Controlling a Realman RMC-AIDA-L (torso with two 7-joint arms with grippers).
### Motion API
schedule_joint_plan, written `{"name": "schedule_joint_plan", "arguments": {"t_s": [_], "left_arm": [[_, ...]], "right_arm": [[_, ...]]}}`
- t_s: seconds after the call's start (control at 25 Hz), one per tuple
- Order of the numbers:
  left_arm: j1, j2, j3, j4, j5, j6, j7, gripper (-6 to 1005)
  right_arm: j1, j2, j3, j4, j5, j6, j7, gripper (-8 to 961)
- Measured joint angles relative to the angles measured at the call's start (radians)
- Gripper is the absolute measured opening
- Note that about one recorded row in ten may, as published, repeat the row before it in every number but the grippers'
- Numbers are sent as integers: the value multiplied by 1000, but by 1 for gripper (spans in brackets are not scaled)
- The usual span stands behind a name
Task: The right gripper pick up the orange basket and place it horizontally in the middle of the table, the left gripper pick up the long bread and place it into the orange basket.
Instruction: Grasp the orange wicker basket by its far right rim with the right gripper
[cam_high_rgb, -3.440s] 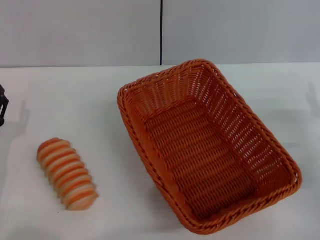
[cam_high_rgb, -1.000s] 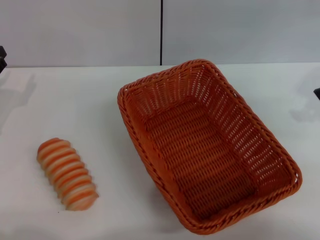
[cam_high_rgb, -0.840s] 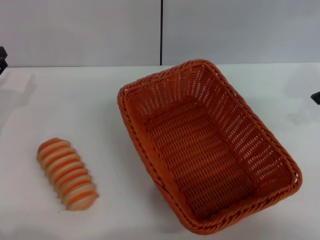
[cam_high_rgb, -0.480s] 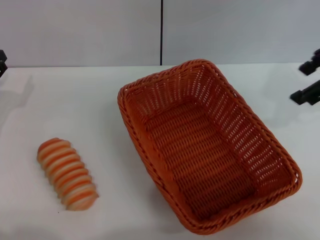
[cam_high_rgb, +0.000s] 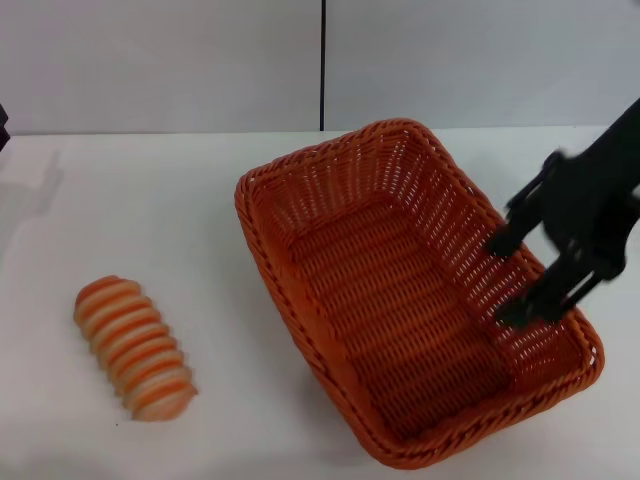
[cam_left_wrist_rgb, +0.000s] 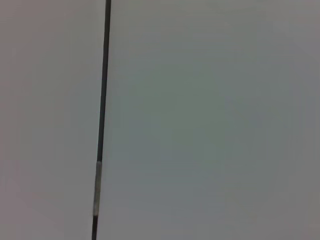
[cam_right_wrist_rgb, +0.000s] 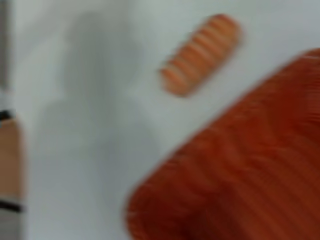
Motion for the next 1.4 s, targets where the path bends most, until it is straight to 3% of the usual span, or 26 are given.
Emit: {"name": "schedule_joint_plan", "arguments": {"t_s": [0.2,0.44,0.68,1.04,1.28,1.4], "left_arm": [[4,0,0,-6,-3,2,1,689],[8,1,0,-6,-3,2,1,689],[13,0,0,-16,-4,4,1,689],[14,-1,-9,-29,-3,5,1,689],[13,-1,-11,-33,-3,9,1,688],[13,-2,-11,-39,-3,12,1,688]], "right_arm": [[24,-14,-115,99,120,2,58,729],[43,2,-206,163,108,7,84,729],[38,16,-211,165,63,9,85,729],[29,-3,-145,173,6,6,64,729],[25,39,-224,206,9,9,54,729],[34,42,-267,227,13,14,54,729]]}}
